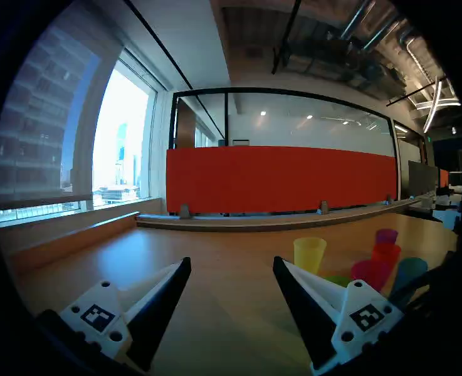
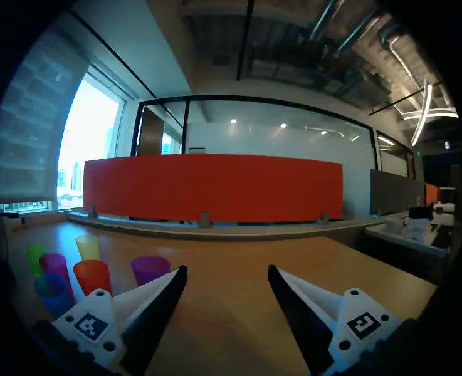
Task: Pour water
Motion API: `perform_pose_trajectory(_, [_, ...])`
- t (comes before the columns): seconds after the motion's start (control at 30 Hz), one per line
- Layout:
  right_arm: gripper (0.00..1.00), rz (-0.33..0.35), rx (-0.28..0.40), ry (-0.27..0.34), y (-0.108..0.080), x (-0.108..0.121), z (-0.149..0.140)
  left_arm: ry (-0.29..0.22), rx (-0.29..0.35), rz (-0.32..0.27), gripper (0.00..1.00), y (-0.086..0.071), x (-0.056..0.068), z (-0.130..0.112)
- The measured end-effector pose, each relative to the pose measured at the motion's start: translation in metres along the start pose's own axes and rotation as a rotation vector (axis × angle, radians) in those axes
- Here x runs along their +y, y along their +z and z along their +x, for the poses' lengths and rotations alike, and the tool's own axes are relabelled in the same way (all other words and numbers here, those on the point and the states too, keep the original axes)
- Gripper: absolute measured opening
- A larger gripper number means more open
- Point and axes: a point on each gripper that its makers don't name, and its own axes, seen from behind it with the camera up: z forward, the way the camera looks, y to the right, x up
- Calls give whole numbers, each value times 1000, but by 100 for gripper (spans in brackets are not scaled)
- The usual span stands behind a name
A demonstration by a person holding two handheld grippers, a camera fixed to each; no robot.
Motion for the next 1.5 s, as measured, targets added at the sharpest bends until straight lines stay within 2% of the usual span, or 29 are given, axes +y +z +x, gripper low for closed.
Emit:
perform_pose_trajectory(0.2, [100, 2, 0, 15, -1, 1, 1, 0, 0, 0, 98, 0, -1, 0])
perform_pose_trajectory(1.5, [100, 9, -2, 20, -3, 2, 1, 0, 0, 0, 98, 0, 0, 0])
